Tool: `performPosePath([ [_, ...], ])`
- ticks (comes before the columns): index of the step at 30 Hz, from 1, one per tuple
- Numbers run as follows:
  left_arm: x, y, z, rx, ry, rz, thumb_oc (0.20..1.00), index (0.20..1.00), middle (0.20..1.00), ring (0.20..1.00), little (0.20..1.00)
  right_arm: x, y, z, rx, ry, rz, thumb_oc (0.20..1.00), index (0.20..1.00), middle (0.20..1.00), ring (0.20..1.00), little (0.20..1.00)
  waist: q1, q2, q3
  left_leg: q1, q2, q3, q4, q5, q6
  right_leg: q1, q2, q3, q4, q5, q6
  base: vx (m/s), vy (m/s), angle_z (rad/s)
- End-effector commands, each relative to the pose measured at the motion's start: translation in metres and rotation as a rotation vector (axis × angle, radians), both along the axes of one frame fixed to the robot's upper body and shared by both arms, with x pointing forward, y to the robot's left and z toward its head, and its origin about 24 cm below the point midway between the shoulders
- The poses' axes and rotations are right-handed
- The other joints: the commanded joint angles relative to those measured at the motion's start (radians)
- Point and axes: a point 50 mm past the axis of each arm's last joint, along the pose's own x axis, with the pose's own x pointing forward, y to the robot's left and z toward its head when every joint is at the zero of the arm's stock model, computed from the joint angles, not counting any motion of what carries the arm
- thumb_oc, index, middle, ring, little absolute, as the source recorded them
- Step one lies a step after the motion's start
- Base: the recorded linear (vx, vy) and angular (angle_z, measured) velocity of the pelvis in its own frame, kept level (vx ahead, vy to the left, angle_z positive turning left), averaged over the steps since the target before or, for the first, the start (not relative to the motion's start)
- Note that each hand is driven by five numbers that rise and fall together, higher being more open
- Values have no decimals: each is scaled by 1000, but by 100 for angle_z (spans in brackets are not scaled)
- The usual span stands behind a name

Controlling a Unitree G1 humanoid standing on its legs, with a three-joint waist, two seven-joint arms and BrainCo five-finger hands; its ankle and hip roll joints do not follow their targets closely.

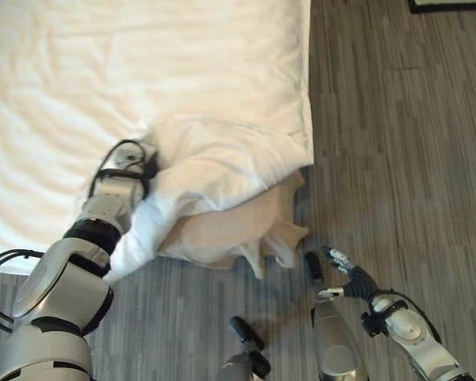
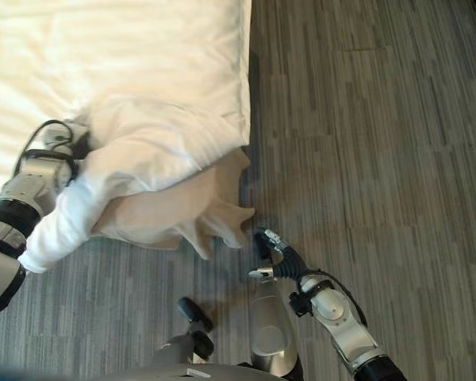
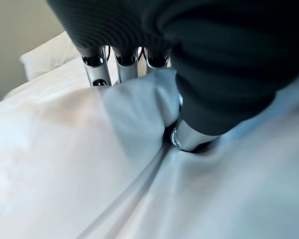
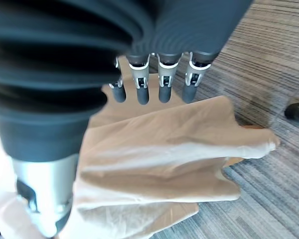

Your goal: Making the bed.

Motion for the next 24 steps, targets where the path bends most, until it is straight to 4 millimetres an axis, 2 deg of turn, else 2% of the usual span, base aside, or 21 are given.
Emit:
performPosePath([
  [1,-19,-74,-35,-187,83,-316,200,200,200,200,200,-3,10,6,2,-70,25,1000,1000,1000,1000,1000,-43,-14,-54,21,18,-37,13,5,9,90,-28,21,15,-118,62,55,90,13],
  [2,-26,-88,-48,-247,124,-354,200,200,200,200,200,-5,9,3,-20,-69,20,1000,1000,1000,1000,1000,-50,-16,-60,35,14,-34,13,-1,11,99,-29,23,14,-119,63,42,61,9],
  [3,-26,-88,-48,-249,126,-354,200,200,200,200,200,-6,9,3,-22,-68,19,1000,1000,1000,1000,1000,-49,-15,-60,37,14,-33,13,-2,11,102,-29,24,14,-120,64,30,69,3],
  [4,-39,-112,-65,-411,198,-406,200,200,200,200,200,-5,4,2,-96,-91,3,1000,1000,1000,1000,1000,-52,-19,-76,57,6,-34,13,-12,18,120,-31,25,13,-120,65,35,46,-1],
  [6,-54,-129,-87,-545,320,-441,200,200,200,200,200,-7,1,4,-208,-142,28,1000,1000,1000,1000,1000,-58,-23,-90,78,0,-35,13,-20,24,137,-31,27,13,-123,66,30,39,-5],
  [8,-73,-149,-110,-633,460,-491,200,200,200,200,200,-13,-1,-5,-298,-127,59,1000,1000,1000,1000,1000,-64,-31,-105,98,-5,-33,13,-24,30,154,-28,32,12,-119,64,12,11,-5],
  [9,-82,-155,-122,-666,527,-501,282,282,282,282,282,-15,-1,-10,-324,-108,72,1000,1000,1000,1000,1000,-65,-35,-112,107,-7,-32,13,-27,33,160,-27,37,12,-120,64,-2,2,-4],
  [10,-91,-159,-133,-706,594,-501,448,448,448,448,448,-18,0,-16,-346,-84,93,1000,1000,1000,1000,1000,-66,-40,-119,116,-8,-29,13,-30,34,166,-25,41,12,-119,65,-10,-5,-8],
  [11,-104,-164,-148,-753,679,-496,561,561,561,561,561,-23,-1,-25,-370,-43,99,1000,1000,1000,1000,1000,-66,-46,-124,125,-7,-27,13,-32,36,172,-23,43,12,-120,65,-2,-12,-12],
  [12,-111,-166,-158,-776,727,-480,589,589,589,589,589,-26,-1,-33,-381,-14,108,1000,1000,1000,1000,1000,-65,-50,-129,132,-9,-25,13,-33,38,176,-21,48,12,-118,64,-19,-3,-17],
  [13,-119,-167,-168,-798,777,-462,696,696,696,696,696,-27,-1,-37,-386,4,103,1000,1000,1000,1000,1000,-67,-53,-131,138,-10,-23,13,-34,40,179,-19,53,12,-117,64,7,8,-17],
  [14,-128,-169,-180,-828,833,-431,868,868,868,868,868,-31,-3,-43,-390,35,89,1000,1000,1000,1000,1000,-71,-56,-133,148,-10,-22,13,-43,42,187,-18,58,13,-122,67,-10,11,-15],
  [15,-136,-169,-190,-855,874,-404,1000,1000,1000,1000,1000,-34,-5,-50,-401,69,76,1000,1000,1000,1000,1000,-70,-61,-134,156,-10,-23,13,-43,44,191,-15,62,14,-123,67,1,5,-10],
  [16,-136,-169,-190,-856,874,-403,1000,1000,1000,1000,1000,-34,-5,-51,-401,70,76,1000,1000,1000,1000,1000,-69,-62,-134,157,-10,-22,13,-43,44,192,-15,63,14,-123,67,-14,-9,-10],
  [20,-168,-163,-223,-961,997,-267,1000,1000,1000,1000,1000,-46,-9,-73,-431,166,29,1000,1000,1000,1000,1000,-66,-73,-140,181,-12,-15,13,-54,53,200,-1,88,18,-120,66,-6,-19,-20],
  [22,-181,-151,-237,-1022,1019,-163,1000,1000,1000,1000,1000,-51,-13,-82,-478,192,10,1000,1000,1000,1000,1000,-53,-80,-143,194,-10,-14,13,-58,54,208,2,97,18,-121,64,-4,-30,-27],
  [24,-196,-133,-252,-1189,1028,27,1000,1000,1000,1000,1000,-58,-14,-89,-540,198,29,1000,1000,1000,1000,1000,-35,-84,-148,201,-8,-25,13,-54,54,221,1,90,17,-124,61,4,-49,-16],
])
